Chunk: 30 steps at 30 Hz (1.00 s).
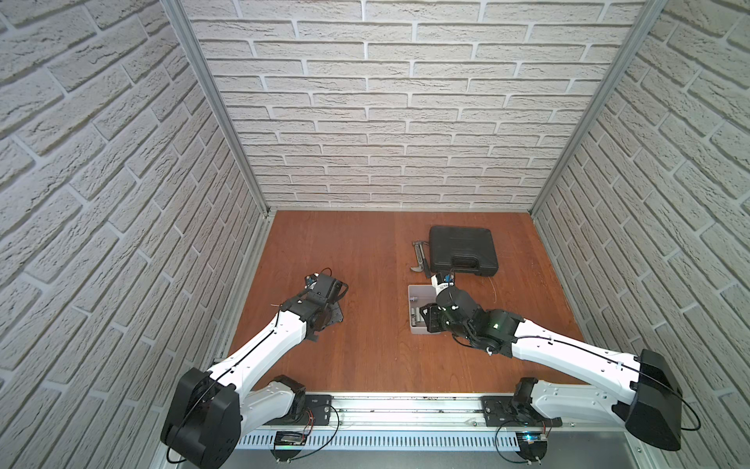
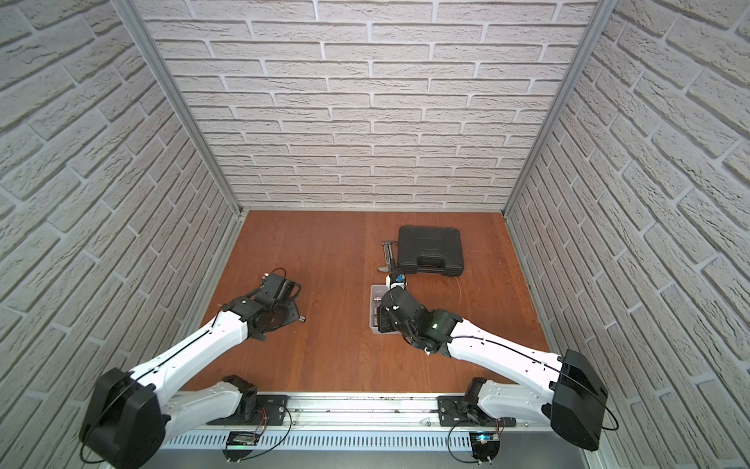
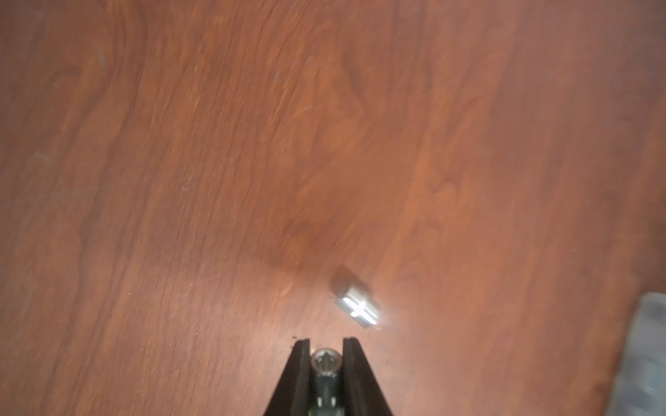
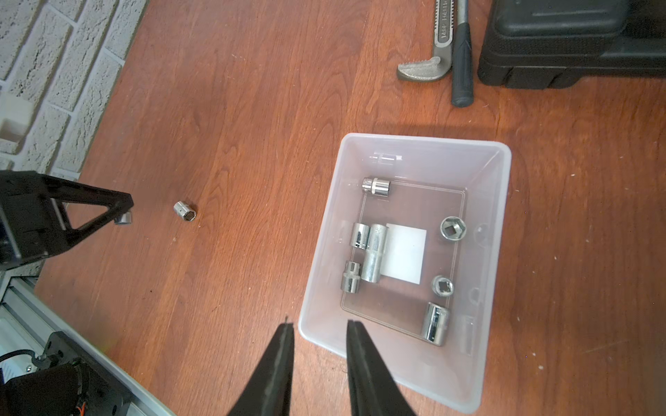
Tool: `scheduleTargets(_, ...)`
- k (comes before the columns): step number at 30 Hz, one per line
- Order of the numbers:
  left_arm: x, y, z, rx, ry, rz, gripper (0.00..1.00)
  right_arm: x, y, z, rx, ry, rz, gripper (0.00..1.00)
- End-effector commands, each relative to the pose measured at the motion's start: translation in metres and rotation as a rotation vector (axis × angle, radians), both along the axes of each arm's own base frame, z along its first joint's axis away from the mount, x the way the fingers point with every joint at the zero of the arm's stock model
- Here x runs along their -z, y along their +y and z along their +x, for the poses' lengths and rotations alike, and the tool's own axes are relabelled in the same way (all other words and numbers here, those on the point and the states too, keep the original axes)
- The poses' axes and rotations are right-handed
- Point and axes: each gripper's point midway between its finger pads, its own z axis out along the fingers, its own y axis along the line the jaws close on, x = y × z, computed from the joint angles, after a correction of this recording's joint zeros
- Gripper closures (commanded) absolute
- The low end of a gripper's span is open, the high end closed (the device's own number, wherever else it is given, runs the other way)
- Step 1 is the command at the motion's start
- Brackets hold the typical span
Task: Put the socket on the desktop into the storage box
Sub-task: Pick up the socket head at the center of the board, then place the socket head in the storage box.
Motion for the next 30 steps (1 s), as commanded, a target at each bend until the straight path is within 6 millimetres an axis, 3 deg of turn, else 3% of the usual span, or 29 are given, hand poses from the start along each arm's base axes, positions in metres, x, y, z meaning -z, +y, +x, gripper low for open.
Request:
scheduleTargets(1, -0.026, -0.007, 0.005, 0.053, -0.062, 0.011, 1.00, -0.005, -0.004, 0.002, 0.027, -0.021, 0.014, 0.69)
scheduleTargets(6, -0.052, -0.052, 0.014, 0.187, -0.206, -0.213, 1.00, -0.006, -0.006, 0.002, 0.037, -0.023, 0.017, 0.69)
scheduleTargets(16, -0.081, -0.095, 0.016, 0.331, -0.285, -0.408, 1.00, -0.011, -0.018, 0.002, 0.072, -0.037, 0.019, 0.69)
scheduleTargets(22, -0.092, -0.112, 0.017, 0.377, -0.316, -0.466, 1.00, -0.007, -0.049, 0.005, 0.189, -0.039, -0.006, 0.69)
scheduleTargets(30, -0.089, -0.125, 0.020, 0.385, -0.324, -0.442, 1.00, 0.009, -0.086, 0.003, 0.314, 0.013, -0.008, 0.69)
